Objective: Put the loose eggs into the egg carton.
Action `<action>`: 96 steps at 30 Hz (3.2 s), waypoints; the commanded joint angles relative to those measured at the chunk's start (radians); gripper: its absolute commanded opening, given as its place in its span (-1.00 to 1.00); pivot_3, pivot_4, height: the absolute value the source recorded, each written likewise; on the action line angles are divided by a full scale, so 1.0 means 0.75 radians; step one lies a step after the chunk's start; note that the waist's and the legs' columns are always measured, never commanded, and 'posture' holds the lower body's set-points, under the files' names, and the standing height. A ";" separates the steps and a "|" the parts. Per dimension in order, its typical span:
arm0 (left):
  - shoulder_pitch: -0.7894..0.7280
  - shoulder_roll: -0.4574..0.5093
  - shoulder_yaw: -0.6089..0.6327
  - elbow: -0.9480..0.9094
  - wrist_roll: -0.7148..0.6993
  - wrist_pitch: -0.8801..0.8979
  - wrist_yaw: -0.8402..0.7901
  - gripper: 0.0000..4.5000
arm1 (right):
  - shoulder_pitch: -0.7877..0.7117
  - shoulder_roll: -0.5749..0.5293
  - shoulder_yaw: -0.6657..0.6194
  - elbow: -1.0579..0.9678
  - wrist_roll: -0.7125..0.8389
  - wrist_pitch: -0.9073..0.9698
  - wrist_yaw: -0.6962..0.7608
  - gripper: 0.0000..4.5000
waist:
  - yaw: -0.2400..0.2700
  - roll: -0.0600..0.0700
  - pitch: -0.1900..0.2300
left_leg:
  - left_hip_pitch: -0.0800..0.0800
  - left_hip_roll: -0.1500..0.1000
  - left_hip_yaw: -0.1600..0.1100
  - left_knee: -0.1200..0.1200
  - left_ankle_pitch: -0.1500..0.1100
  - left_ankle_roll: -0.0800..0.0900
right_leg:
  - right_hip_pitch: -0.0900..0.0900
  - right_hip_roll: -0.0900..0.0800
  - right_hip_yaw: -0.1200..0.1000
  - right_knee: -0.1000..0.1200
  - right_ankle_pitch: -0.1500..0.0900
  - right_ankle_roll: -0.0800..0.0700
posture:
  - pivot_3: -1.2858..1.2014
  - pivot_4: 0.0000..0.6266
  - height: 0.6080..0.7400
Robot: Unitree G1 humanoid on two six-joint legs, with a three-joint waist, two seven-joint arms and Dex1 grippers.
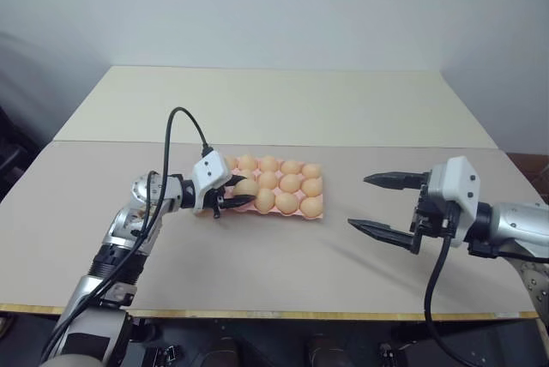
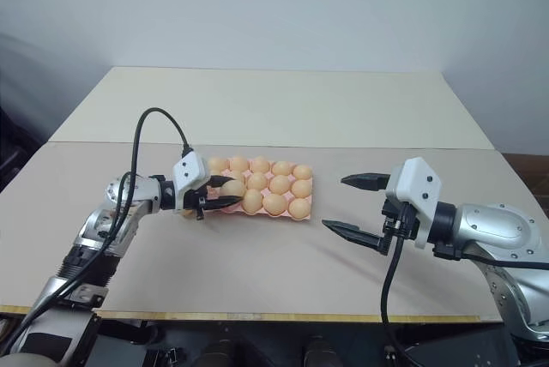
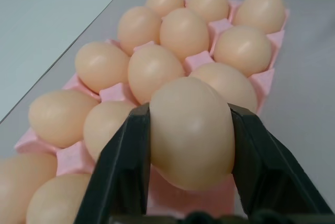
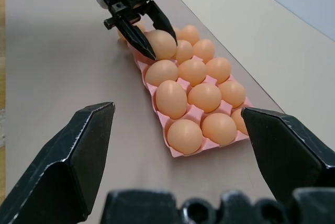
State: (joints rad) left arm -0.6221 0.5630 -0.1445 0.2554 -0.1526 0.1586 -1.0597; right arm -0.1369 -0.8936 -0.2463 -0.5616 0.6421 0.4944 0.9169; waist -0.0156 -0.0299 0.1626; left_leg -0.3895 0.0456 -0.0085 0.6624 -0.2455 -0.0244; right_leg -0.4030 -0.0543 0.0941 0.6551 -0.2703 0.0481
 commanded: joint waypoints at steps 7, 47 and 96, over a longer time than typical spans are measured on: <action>0.011 0.077 0.120 -0.131 -0.089 0.055 -0.018 1.00 | -0.011 -0.003 -0.032 -0.035 0.015 -0.012 -0.009 1.00 | -0.007 0.000 0.000 | 0.000 0.000 0.000 0.000 0.000 0.000 | 0.000 0.000 0.000 0.000 0.000 0.000 | 0.03 -0.52 1.00; 0.643 0.547 0.629 -0.340 -0.361 0.102 -0.211 1.00 | -0.185 0.008 0.055 0.160 -0.036 -0.050 0.140 1.00 | -0.027 0.000 0.000 | 0.001 0.002 0.002 -0.001 0.000 0.000 | -0.001 0.000 -0.001 0.000 0.000 0.000 | 0.03 -0.52 1.00; -0.262 0.332 0.109 1.094 0.210 -0.791 -0.497 0.04 | -0.102 -0.033 -0.045 0.029 0.024 0.020 0.062 1.00 | -0.048 0.000 0.000 | 0.000 0.001 0.000 0.000 0.000 0.000 | -0.001 0.001 0.000 0.002 0.000 0.000 | 0.03 -0.52 1.00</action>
State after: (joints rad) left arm -0.8206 0.7633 -0.0781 1.1034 0.0147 -0.4409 -1.3915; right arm -0.1982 -0.9123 -0.2555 -0.5288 0.6502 0.5253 0.9615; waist -0.0518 -0.0299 0.1627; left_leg -0.3894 0.0463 -0.0083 0.6622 -0.2455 -0.0244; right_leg -0.4041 -0.0536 0.0941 0.6567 -0.2704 0.0481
